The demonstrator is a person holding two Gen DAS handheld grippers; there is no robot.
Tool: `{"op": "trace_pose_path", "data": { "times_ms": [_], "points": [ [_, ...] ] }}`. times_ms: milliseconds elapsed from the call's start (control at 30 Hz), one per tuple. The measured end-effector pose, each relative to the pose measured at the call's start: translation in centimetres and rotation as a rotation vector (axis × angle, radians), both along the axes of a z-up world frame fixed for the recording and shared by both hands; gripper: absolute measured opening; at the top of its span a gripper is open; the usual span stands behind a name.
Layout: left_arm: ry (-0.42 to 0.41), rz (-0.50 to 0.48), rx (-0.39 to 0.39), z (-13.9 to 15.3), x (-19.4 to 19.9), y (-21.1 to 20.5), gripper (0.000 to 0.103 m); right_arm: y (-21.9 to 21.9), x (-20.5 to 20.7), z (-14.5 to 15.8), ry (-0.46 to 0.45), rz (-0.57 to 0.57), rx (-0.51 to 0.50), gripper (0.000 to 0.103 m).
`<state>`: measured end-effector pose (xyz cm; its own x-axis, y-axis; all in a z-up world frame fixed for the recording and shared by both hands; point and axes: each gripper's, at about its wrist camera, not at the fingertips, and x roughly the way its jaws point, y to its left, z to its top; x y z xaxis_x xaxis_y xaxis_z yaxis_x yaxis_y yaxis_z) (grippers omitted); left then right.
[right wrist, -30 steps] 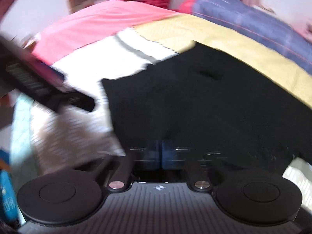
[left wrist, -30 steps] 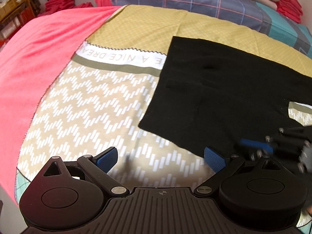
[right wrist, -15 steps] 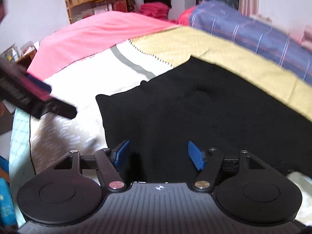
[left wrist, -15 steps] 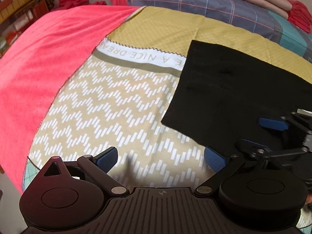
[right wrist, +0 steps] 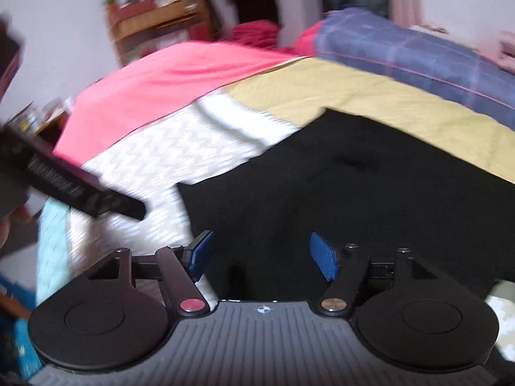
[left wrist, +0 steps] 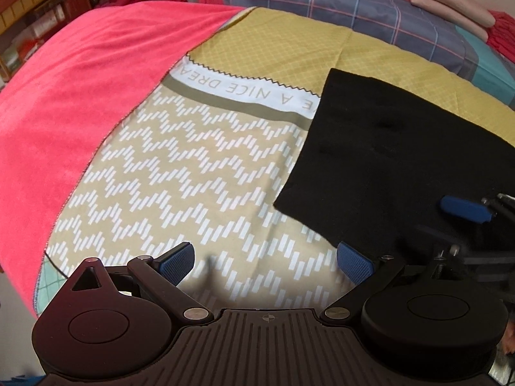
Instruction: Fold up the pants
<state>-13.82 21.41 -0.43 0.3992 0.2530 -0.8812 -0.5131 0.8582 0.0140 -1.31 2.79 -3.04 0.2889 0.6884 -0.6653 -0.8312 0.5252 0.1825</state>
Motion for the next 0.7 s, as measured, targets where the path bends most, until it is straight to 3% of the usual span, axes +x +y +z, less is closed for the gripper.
{"op": "trace_pose_path", "data": {
  "times_ms": [100,167,233,333,433,533,600,667,700],
  "points": [
    [0.003,0.001,0.002,-0.1,0.0,-0.3,0.103,0.3,2.6,0.1,0.028,-0.015,0.006,0.06],
    [0.004,0.01,-0.008,-0.2,-0.3,-0.4,0.103,1.2,3.8,0.6,0.05,0.032,0.022,0.057],
    [0.009,0.018,-0.009,-0.4,-0.8,-0.4,0.103,3.1,4.4,0.3,0.02,0.099,-0.042,0.054],
    [0.016,0.047,-0.013,-0.7,-1.5,-0.2,0.103,6.4,5.3,-2.5,0.096,0.151,-0.118,0.019],
    [0.025,0.079,-0.024,-0.9,-2.0,0.0,0.103,9.3,3.3,-3.3,-0.042,0.172,-0.098,0.019],
    [0.022,0.089,-0.028,-0.9,-2.2,-0.1,0.103,8.9,3.3,-3.1,-0.038,0.19,-0.106,0.02],
    [0.012,0.094,-0.038,-0.8,-2.2,0.0,0.103,7.4,4.2,-2.5,0.005,0.233,-0.111,0.028],
    [0.003,0.098,-0.05,-1.0,-2.2,0.0,0.103,5.4,5.6,-1.1,0.037,0.198,-0.051,0.044],
    [0.003,0.102,-0.053,-1.1,-2.2,-0.1,0.103,4.9,6.3,-0.6,0.037,0.158,-0.019,0.047]
  ]
}}
